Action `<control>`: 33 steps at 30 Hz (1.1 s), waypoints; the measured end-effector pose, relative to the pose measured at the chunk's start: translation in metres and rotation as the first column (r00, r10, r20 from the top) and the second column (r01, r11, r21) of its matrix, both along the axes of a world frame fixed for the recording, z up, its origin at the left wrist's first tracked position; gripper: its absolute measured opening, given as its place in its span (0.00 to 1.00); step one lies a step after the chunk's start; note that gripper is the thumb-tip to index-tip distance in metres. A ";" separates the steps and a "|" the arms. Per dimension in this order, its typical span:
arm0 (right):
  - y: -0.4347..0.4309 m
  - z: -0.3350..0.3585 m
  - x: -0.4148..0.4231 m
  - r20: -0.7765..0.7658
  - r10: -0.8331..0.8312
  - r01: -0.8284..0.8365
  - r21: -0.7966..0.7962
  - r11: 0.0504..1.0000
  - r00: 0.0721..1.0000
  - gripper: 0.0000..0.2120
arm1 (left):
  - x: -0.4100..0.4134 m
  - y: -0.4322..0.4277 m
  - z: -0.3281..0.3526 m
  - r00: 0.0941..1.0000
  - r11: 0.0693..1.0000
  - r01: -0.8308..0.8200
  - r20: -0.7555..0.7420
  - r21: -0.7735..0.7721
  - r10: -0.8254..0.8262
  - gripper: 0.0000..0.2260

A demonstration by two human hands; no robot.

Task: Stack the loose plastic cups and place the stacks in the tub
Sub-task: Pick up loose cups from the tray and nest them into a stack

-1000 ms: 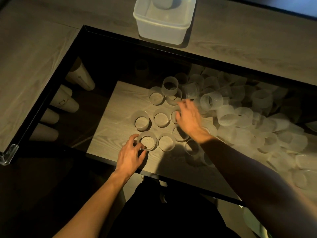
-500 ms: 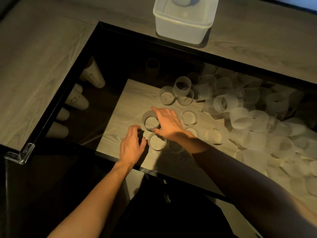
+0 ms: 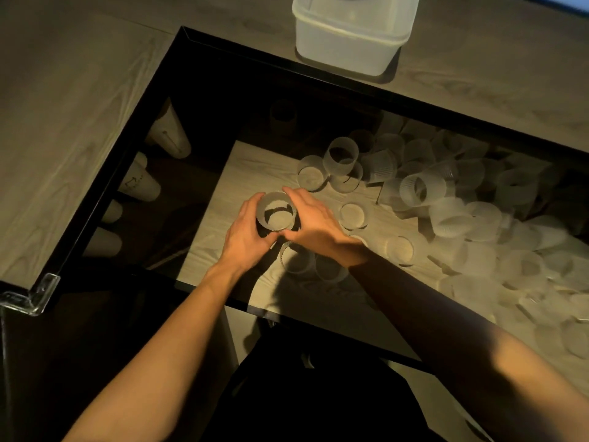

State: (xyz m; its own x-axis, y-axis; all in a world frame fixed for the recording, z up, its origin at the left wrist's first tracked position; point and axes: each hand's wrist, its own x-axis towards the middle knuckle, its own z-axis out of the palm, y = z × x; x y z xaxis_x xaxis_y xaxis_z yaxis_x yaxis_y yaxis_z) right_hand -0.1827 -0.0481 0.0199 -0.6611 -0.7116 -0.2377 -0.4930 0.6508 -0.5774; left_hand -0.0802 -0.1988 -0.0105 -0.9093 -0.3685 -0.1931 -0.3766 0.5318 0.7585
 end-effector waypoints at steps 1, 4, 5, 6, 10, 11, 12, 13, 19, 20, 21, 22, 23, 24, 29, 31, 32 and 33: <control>0.004 0.004 0.001 0.034 0.013 -0.012 -0.020 1.000 0.999 0.43 | 0.004 0.002 0.004 1.000 1.000 0.013 -0.027 -0.001 -0.013 0.40; 0.017 0.012 0.008 0.091 0.030 -0.025 -0.050 0.998 0.995 0.43 | 0.015 0.012 0.014 0.995 0.999 0.038 -0.088 -0.027 -0.041 0.38; 0.022 0.014 0.011 0.096 0.032 -0.027 -0.053 0.998 0.995 0.43 | 0.019 0.016 0.017 0.995 0.999 0.040 -0.093 -0.029 -0.043 0.38; 0.027 0.014 0.014 0.093 0.036 -0.031 -0.056 0.998 0.995 0.43 | 0.023 0.020 0.021 0.994 0.999 0.040 -0.097 -0.031 -0.043 0.38; 0.049 0.019 0.023 0.061 0.083 -0.079 -0.068 0.995 0.995 0.43 | 0.041 0.038 0.032 0.989 0.997 0.063 -0.131 -0.038 -0.068 0.36; 0.055 0.020 0.025 0.055 0.096 -0.092 -0.063 0.994 0.994 0.43 | 0.045 0.043 0.035 0.988 0.997 0.068 -0.133 -0.038 -0.073 0.36; 0.059 0.020 0.026 0.051 0.107 -0.104 -0.049 0.993 0.993 0.43 | 0.049 0.047 0.036 0.989 0.997 0.072 -0.129 -0.036 -0.076 0.36; 0.062 0.019 0.027 0.047 0.117 -0.115 -0.034 0.993 0.992 0.44 | 0.051 0.051 0.037 0.990 0.997 0.072 -0.123 -0.037 -0.076 0.36; 0.074 0.008 0.030 0.095 0.136 -0.135 -0.015 0.991 0.986 0.43 | 0.057 0.064 0.025 0.997 0.998 0.060 -0.048 -0.034 -0.062 0.37; 0.075 0.005 0.030 0.108 0.143 -0.143 -0.010 0.990 0.984 0.42 | 0.058 0.066 0.022 0.998 0.998 0.060 -0.031 -0.031 -0.061 0.37; 0.075 0.002 0.031 0.124 0.145 -0.145 -0.004 0.989 0.982 0.41 | 0.058 0.067 0.019 0.998 0.998 0.058 -0.011 -0.027 -0.058 0.38; 0.075 0.000 0.032 0.136 0.141 -0.142 0.001 0.990 0.981 0.41 | 0.058 0.069 0.017 0.999 0.998 0.052 0.007 -0.022 -0.052 0.38; 0.075 -0.002 0.031 0.143 0.134 -0.135 -0.001 0.991 0.981 0.41 | 0.057 0.070 0.014 0.999 0.999 0.043 0.021 -0.016 -0.043 0.39; 0.075 -0.004 0.030 0.146 0.127 -0.127 -0.006 0.992 0.981 0.40 | 0.056 0.070 0.012 0.999 0.999 0.033 0.031 -0.007 -0.033 0.39; 0.071 -0.004 0.025 0.180 0.116 -0.121 0.021 0.992 0.977 0.40 | 0.049 0.068 0.009 0.998 0.999 0.031 0.049 0.014 -0.032 0.38; 0.069 -0.010 0.028 0.203 0.097 -0.111 0.060 0.992 0.974 0.41 | 0.050 0.068 0.007 0.996 0.999 0.051 0.067 0.015 -0.052 0.38; 0.067 -0.013 0.030 0.203 0.090 -0.110 0.086 0.990 0.975 0.41 | 0.050 0.067 0.004 0.995 0.998 0.062 0.076 0.013 -0.063 0.38; 0.065 -0.017 0.031 0.193 0.095 -0.119 0.114 0.986 0.977 0.42 | 0.050 0.066 0.001 0.993 0.997 0.075 0.086 0.009 -0.075 0.38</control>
